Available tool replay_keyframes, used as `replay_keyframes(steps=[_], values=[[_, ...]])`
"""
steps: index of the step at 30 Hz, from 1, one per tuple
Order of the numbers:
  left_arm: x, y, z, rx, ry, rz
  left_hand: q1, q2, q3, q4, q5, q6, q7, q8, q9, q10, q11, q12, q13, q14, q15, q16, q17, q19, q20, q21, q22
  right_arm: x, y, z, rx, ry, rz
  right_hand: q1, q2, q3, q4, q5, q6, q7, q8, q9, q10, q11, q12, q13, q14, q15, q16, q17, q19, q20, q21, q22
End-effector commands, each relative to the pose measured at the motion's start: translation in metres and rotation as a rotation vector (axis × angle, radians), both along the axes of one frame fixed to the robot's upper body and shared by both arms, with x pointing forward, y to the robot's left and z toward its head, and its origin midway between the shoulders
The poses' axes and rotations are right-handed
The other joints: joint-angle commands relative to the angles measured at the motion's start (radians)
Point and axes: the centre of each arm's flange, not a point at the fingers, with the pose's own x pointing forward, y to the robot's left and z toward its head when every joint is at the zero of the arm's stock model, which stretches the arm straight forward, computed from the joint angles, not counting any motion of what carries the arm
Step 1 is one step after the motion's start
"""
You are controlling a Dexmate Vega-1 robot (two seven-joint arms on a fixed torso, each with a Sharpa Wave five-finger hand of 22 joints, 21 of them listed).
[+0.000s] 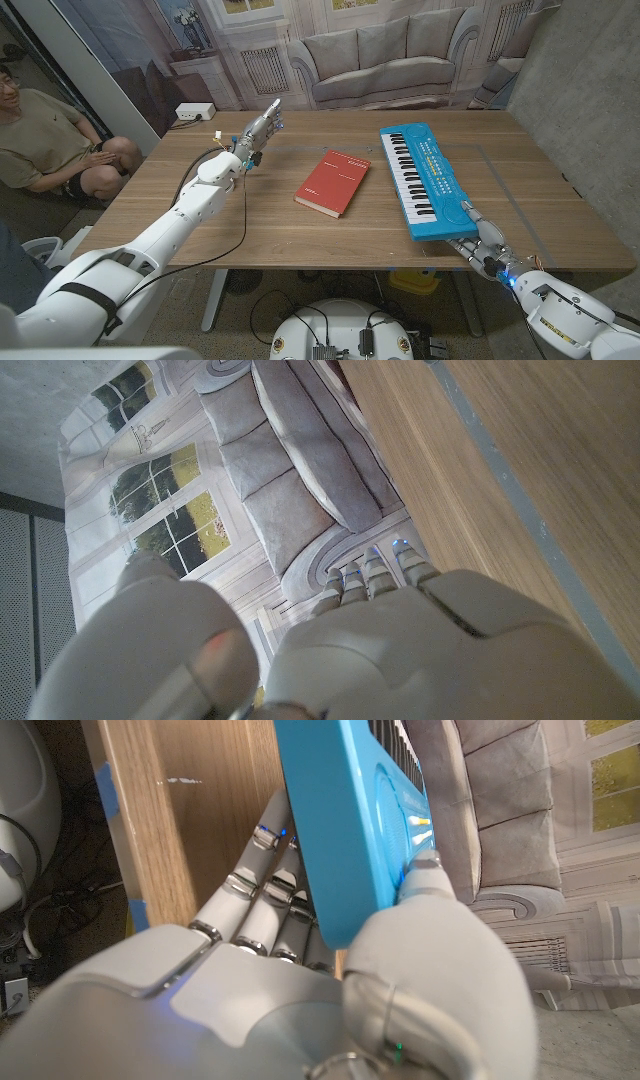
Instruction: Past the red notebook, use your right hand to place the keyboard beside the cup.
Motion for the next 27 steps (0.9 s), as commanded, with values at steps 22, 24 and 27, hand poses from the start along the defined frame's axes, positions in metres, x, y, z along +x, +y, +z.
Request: replay_keyframes(steps=[22, 24, 27], values=[[0.0033, -0.0009, 0.0016, 0.005, 0.002, -0.008, 0.003, 0.004, -0.009, 0.000, 0.000, 0.004, -0.001, 0.006, 0.003, -0.005, -0.004, 0.004, 0.004, -0.007, -0.001, 0.000, 0.005, -0.008, 0.012, -0.003, 0.001, -0.0053, 0.0059, -0.0014, -0.009, -0.019, 0.020, -0.027, -0.021, -0.028, 0.005, 0.015, -0.081, 0.013, -0.009, -0.008, -0.089, 0.023, -0.013, 0.000, -0.116, 0.063, -0.028, -0.014, -0.079, 0.002, -0.035, -0.024], [0.0032, -0.0011, 0.0016, 0.005, 0.001, -0.009, 0.003, 0.004, -0.009, 0.000, 0.000, 0.004, -0.002, 0.006, 0.004, -0.005, -0.004, 0.004, 0.004, -0.007, -0.002, 0.000, 0.005, -0.008, 0.012, -0.003, 0.001, -0.0058, 0.0062, -0.0019, -0.012, -0.019, 0.020, -0.030, -0.025, -0.031, 0.005, 0.016, -0.087, 0.015, -0.010, -0.009, -0.097, 0.023, -0.014, 0.000, -0.121, 0.067, -0.028, -0.016, -0.085, 0.006, -0.038, -0.025], [0.0030, -0.0012, 0.0017, 0.006, 0.002, -0.010, 0.003, 0.004, -0.010, 0.001, 0.000, 0.004, -0.003, 0.006, 0.004, -0.005, -0.004, 0.004, 0.004, -0.007, -0.001, 0.000, 0.005, -0.008, 0.011, -0.003, 0.001, -0.0068, 0.0066, -0.0034, -0.010, -0.021, 0.021, -0.033, -0.030, -0.036, 0.005, 0.018, -0.096, 0.018, -0.009, -0.010, -0.110, 0.022, -0.016, 0.000, -0.134, 0.071, -0.029, -0.017, -0.096, 0.012, -0.043, -0.027]])
